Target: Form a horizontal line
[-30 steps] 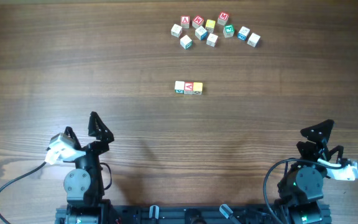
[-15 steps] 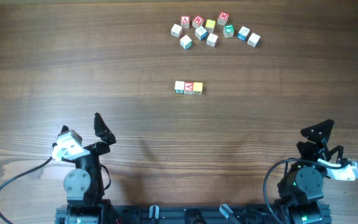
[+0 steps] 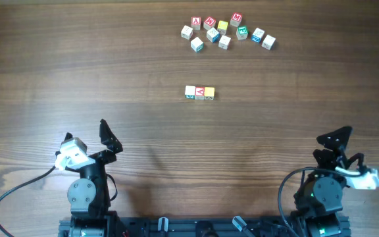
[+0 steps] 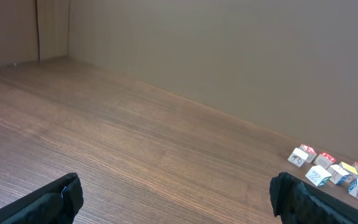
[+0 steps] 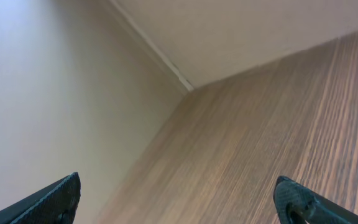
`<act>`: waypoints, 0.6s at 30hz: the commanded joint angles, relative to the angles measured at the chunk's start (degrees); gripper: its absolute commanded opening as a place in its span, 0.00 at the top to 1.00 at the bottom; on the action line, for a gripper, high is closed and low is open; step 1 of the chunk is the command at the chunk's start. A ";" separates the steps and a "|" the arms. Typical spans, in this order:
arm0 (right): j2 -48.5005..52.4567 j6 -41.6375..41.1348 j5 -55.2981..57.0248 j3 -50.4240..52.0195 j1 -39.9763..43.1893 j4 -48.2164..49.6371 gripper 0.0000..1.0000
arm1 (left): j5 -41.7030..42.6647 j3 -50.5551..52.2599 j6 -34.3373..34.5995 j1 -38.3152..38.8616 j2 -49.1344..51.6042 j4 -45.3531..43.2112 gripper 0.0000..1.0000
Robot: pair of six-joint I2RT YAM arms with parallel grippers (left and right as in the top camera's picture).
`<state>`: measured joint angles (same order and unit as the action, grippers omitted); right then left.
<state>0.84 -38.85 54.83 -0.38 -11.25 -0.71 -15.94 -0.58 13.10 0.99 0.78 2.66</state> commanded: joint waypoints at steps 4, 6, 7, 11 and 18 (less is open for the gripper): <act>-0.31 45.03 -28.20 0.09 0.09 2.67 0.00 | 0.48 0.26 -1.11 -0.42 -0.44 0.13 0.00; -0.31 50.75 -32.85 0.09 0.07 2.69 0.00 | 0.50 0.26 -1.11 -0.42 -0.44 0.13 0.00; -0.31 50.77 -32.81 0.09 0.09 2.69 0.00 | 0.48 0.26 -1.11 -0.42 -0.44 0.13 0.00; -0.31 45.13 -34.93 0.09 0.07 2.60 0.00 | 0.48 0.26 -1.11 -0.42 -0.44 0.13 0.00; -0.31 44.85 -50.77 0.09 0.07 1.55 0.00 | 0.50 0.24 -1.11 -0.42 -0.44 0.13 0.00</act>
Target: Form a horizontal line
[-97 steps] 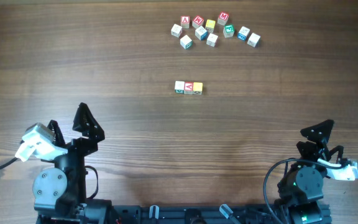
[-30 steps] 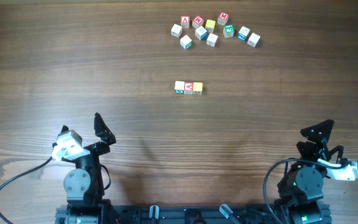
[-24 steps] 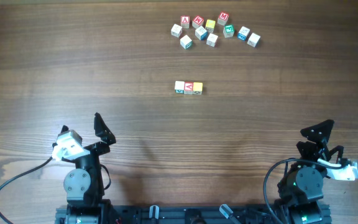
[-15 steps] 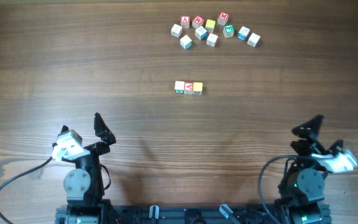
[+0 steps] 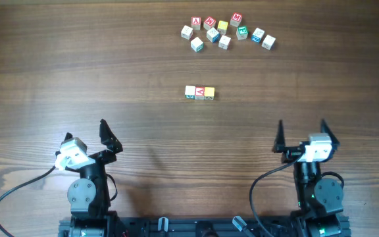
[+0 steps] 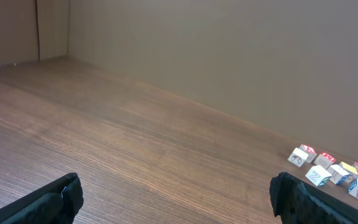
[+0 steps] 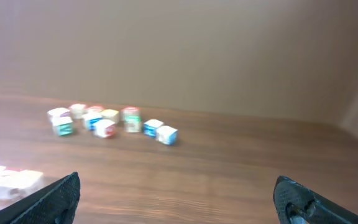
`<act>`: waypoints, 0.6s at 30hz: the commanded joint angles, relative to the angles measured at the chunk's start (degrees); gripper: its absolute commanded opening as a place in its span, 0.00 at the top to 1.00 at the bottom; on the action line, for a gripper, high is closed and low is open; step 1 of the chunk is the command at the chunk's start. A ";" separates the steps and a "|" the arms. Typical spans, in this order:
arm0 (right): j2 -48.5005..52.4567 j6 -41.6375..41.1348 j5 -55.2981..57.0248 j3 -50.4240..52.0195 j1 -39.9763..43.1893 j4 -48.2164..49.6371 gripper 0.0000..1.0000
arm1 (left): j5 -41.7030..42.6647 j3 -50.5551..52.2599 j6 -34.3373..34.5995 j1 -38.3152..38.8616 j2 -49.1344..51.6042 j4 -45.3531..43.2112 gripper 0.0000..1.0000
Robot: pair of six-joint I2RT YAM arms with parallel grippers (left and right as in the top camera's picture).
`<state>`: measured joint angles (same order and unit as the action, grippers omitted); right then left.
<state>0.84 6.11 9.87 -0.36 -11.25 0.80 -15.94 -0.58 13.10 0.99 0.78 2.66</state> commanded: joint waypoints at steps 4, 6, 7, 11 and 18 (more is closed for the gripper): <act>-0.31 -0.11 -5.84 0.07 0.09 0.04 0.00 | 0.50 0.26 -1.11 -0.42 -0.44 0.13 0.00; -0.31 -0.13 -5.84 0.07 0.09 0.02 0.00 | 0.48 0.26 -1.11 -0.42 -0.44 0.13 0.00; -0.31 -0.11 -5.84 0.07 0.07 0.02 0.00 | 0.48 0.26 -1.11 -0.42 -0.44 0.13 0.00; -0.31 -0.13 -5.81 0.07 0.07 0.02 0.00 | 0.50 0.26 -1.11 -0.42 -0.44 0.13 0.00; -0.31 -0.11 -5.84 0.07 1.99 0.02 0.00 | 0.48 0.26 -1.11 -0.42 -0.44 0.13 0.00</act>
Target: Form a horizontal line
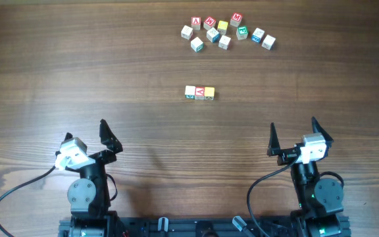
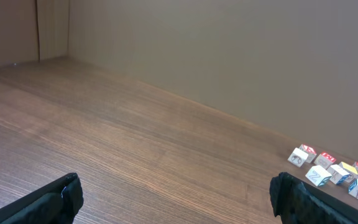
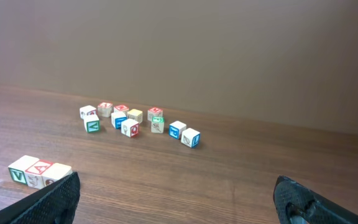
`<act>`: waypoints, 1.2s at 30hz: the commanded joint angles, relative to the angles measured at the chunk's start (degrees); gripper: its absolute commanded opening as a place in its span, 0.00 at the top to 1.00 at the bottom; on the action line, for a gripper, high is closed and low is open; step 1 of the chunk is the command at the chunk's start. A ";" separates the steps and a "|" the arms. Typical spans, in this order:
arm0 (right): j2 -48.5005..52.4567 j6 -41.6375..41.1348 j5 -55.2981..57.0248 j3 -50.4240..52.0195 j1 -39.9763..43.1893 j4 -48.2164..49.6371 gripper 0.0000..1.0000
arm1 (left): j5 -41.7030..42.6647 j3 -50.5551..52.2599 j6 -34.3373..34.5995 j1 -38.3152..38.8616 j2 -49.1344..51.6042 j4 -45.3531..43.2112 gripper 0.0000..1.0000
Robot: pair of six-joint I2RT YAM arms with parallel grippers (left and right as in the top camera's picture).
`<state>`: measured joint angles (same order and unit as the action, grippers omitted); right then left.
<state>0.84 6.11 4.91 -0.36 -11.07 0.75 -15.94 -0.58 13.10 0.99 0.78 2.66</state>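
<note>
A row of three lettered blocks (image 1: 199, 93) lies side by side at the table's middle; in the right wrist view the row of three (image 3: 39, 172) is at lower left. A loose cluster of several blocks (image 1: 226, 31) sits at the far side, also seen as a cluster (image 3: 135, 120) in the right wrist view and at the right edge (image 2: 331, 169) of the left wrist view. My left gripper (image 1: 87, 137) is open at the near left. My right gripper (image 1: 293, 130) is open at the near right, facing the blocks. Neither holds anything.
Wood-grain table (image 1: 58, 66) with a plain brown wall behind it in both wrist views. The arm bases and a black cable (image 1: 18, 191) sit along the near edge.
My right gripper has shifted slightly left, and its view, blurred before, is now sharp and shows the row of three more fully. The left arm and all blocks are unchanged.
At first my right gripper was turned away at the near right, seeing only wall and table edge. Then it stood open facing the blocks. Now it faces them slightly further left. The left gripper stayed open and still throughout; no block has moved.
</note>
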 commanded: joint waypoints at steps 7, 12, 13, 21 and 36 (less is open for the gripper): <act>-0.31 -0.11 -0.87 0.07 8.04 0.07 0.00 | 0.50 0.26 -1.11 -0.42 -0.44 0.13 0.00; -0.31 -0.11 -0.87 0.07 8.04 0.07 0.00 | 0.50 0.26 -1.11 -0.42 -0.44 0.13 0.00; -0.31 -0.13 -0.87 0.07 8.04 0.07 0.00 | 0.50 0.26 -1.11 -0.42 -0.44 0.13 0.00; -0.31 -0.13 -0.90 0.07 8.04 0.07 0.00 | 0.50 0.26 -1.11 -0.42 -0.44 0.13 0.00; -0.31 -0.24 -4.52 0.07 8.04 -0.31 0.00 | 0.48 0.26 -1.11 -0.42 -0.44 0.13 0.00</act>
